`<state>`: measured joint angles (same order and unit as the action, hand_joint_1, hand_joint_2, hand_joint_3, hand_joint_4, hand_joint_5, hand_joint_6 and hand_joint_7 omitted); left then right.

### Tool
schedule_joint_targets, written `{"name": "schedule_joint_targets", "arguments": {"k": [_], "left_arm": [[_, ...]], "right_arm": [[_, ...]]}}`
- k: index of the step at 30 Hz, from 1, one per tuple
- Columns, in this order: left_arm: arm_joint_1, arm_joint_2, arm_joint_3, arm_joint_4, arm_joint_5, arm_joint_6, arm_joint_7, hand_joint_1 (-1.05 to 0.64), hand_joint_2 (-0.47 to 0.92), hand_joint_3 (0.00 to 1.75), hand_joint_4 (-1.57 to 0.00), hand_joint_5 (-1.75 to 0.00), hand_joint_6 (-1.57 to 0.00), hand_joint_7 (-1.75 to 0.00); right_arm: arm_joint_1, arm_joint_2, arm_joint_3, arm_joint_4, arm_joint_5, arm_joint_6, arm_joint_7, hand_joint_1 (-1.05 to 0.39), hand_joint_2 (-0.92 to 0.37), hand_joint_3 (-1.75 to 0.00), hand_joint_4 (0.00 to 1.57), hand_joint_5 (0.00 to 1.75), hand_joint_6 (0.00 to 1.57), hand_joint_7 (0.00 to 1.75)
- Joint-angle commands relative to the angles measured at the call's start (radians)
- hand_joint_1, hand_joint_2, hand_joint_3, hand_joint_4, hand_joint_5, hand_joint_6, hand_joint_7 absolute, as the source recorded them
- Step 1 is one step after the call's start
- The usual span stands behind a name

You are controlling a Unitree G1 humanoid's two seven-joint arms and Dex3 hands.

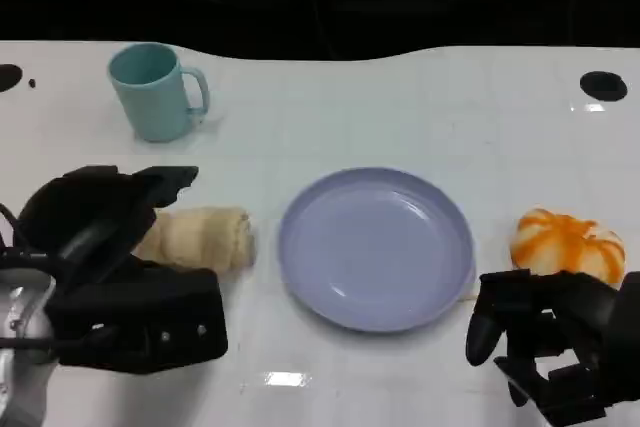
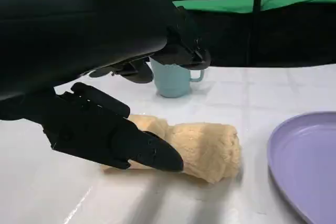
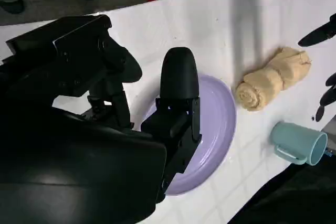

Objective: Grasp the towel on the left side of the plate with the left hand and place it into the plate.

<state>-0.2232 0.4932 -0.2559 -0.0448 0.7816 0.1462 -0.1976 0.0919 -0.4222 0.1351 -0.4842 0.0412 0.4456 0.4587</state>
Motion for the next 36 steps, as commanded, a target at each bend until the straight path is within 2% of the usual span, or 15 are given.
{"name": "schedule_joint_targets", "arguments": {"k": [1,12,19,23,25,26,27,28,29,30,31,33,34,35,36], "left_arm": [[-0.094,-0.010,-0.049,0.149,0.046,-0.001,0.020,-0.53,0.87,0.00,-0.28,-0.25,-0.33,0.00],[-0.287,-0.066,-0.167,0.482,0.063,-0.022,0.018,-0.51,0.86,0.00,-0.39,-0.10,-0.35,-0.01],[-0.393,-0.134,-0.221,0.778,0.040,-0.050,0.083,-0.48,0.87,0.01,-0.44,-0.07,-0.37,0.00],[-0.412,-0.155,-0.208,0.884,-0.007,-0.088,0.129,-0.38,0.91,0.02,-0.49,-0.07,-0.43,-0.02],[-0.411,-0.160,-0.191,0.925,-0.041,-0.130,0.178,-0.32,0.92,0.03,-0.61,-0.12,-0.53,-0.06],[-0.412,-0.163,-0.182,0.951,-0.057,-0.149,0.203,-0.30,0.92,0.04,-0.69,-0.17,-0.58,-0.07],[-0.413,-0.165,-0.178,0.974,-0.068,-0.165,0.223,-0.28,0.92,0.06,-0.74,-0.35,-0.69,-0.07],[-0.417,-0.166,-0.179,0.997,-0.075,-0.178,0.236,-0.26,0.92,0.08,-0.70,-0.68,-0.81,-0.05],[-0.421,-0.165,-0.182,1.019,-0.077,-0.192,0.248,-0.24,0.92,0.11,-0.69,-0.91,-0.88,-0.05],[-0.422,-0.162,-0.184,1.039,-0.078,-0.216,0.273,-0.22,0.92,0.13,-0.72,-1.08,-0.95,-0.05],[-0.421,-0.159,-0.186,1.054,-0.079,-0.238,0.302,-0.20,0.92,0.16,-0.78,-1.32,-1.07,-0.08],[-0.418,-0.152,-0.186,1.076,-0.083,-0.277,0.360,-0.19,0.91,0.21,-0.79,-1.58,-1.20,-0.13],[-0.418,-0.150,-0.186,1.085,-0.084,-0.293,0.385,-0.19,0.88,0.27,-0.79,-1.67,-1.19,-0.28],[-0.417,-0.148,-0.186,1.094,-0.083,-0.309,0.413,-0.19,0.85,0.34,-0.81,-1.71,-1.07,-0.60],[-0.415,-0.145,-0.186,1.102,-0.084,-0.333,0.447,-0.20,0.81,0.40,-0.82,-1.73,-0.97,-0.84]], "right_arm": [[0.004,-0.003,-0.007,-0.017,0.004,0.018,-0.005,0.07,-0.62,-1.03,0.68,1.68,0.67,1.43],[0.012,-0.003,-0.008,-0.028,0.004,0.018,-0.004,0.06,-0.61,-1.04,0.68,1.68,0.67,1.43],[0.017,-0.002,-0.011,-0.042,0.010,0.034,-0.004,0.06,-0.61,-1.05,0.68,1.69,0.67,1.43],[0.019,-0.003,-0.013,-0.051,0.011,0.038,-0.004,0.06,-0.61,-1.04,0.68,1.70,0.67,1.43],[0.020,-0.003,-0.015,-0.053,0.012,0.040,-0.004,0.06,-0.61,-1.04,0.68,1.70,0.68,1.43],[0.019,-0.002,-0.016,-0.055,0.013,0.043,-0.005,0.06,-0.61,-1.04,0.68,1.70,0.68,1.43],[0.020,-0.001,-0.016,-0.056,0.013,0.044,-0.006,0.06,-0.61,-1.04,0.68,1.70,0.68,1.43],[0.021,0.000,-0.017,-0.056,0.014,0.044,-0.006,0.06,-0.61,-1.04,0.68,1.70,0.68,1.43],[0.021,0.001,-0.017,-0.055,0.015,0.044,-0.006,0.06,-0.61,-1.05,0.68,1.69,0.68,1.43],[0.021,0.001,-0.018,-0.056,0.015,0.046,-0.006,0.06,-0.61,-1.05,0.68,1.69,0.68,1.43],[0.021,0.001,-0.018,-0.056,0.016,0.047,-0.006,0.06,-0.61,-1.05,0.68,1.68,0.68,1.43],[0.020,0.001,-0.019,-0.053,0.017,0.046,-0.005,0.06,-0.61,-1.05,0.68,1.69,0.68,1.42],[0.019,0.001,-0.019,-0.052,0.018,0.045,-0.004,0.06,-0.61,-1.05,0.68,1.69,0.68,1.42],[0.020,0.001,-0.020,-0.048,0.019,0.039,-0.003,0.06,-0.61,-1.05,0.68,1.69,0.68,1.43],[0.021,0.001,-0.020,-0.046,0.019,0.036,-0.003,0.06,-0.61,-1.06,0.68,1.69,0.68,1.43]]}}
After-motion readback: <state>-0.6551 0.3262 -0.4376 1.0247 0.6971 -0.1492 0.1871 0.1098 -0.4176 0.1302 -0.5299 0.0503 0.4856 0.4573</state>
